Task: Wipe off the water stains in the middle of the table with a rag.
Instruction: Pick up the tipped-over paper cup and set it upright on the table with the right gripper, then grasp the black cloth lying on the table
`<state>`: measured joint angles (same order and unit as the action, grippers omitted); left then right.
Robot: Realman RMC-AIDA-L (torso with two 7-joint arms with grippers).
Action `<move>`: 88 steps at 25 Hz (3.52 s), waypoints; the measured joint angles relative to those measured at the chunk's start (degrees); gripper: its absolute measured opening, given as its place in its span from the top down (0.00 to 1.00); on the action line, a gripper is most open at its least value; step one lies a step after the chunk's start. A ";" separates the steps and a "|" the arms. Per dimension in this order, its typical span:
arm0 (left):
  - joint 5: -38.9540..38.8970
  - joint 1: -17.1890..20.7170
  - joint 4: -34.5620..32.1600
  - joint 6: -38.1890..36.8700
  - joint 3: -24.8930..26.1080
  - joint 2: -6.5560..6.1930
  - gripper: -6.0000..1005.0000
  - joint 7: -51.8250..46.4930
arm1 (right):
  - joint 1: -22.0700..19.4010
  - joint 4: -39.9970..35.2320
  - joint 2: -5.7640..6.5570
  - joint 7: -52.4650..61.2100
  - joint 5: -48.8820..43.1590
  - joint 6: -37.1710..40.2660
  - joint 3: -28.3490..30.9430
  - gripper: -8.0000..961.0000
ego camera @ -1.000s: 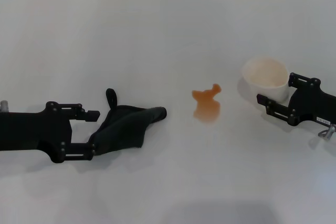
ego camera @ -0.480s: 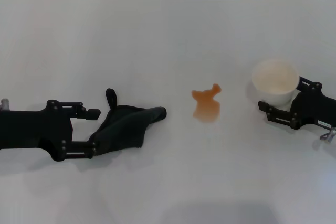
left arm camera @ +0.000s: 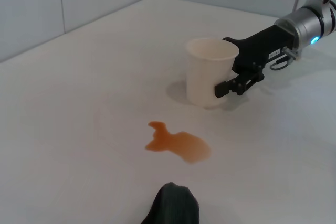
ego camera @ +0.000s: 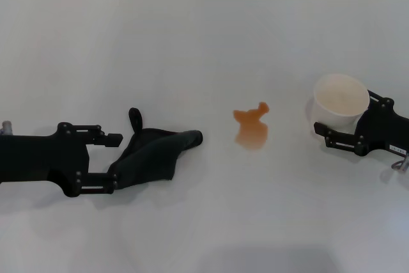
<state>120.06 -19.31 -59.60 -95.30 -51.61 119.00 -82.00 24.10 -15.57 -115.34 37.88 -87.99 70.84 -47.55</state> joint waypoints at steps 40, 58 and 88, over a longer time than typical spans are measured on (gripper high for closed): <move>1.91 -1.28 -0.21 0.59 0.18 -1.21 0.30 -6.99 | -9.63 -39.73 0.63 44.46 -26.11 22.23 -2.74 0.09; 13.21 -9.52 -0.59 2.43 -0.24 -0.28 0.30 -16.44 | -5.90 -45.86 0.29 49.09 -26.37 25.42 -10.92 0.09; 15.19 -13.90 6.31 11.13 -10.59 0.16 0.44 -20.05 | -3.22 -45.86 0.03 50.59 -25.71 23.79 -17.48 0.09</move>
<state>135.26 -33.20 -53.30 -84.17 -62.19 119.16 -102.05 20.88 -61.43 -115.31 88.47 -113.70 94.63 -65.02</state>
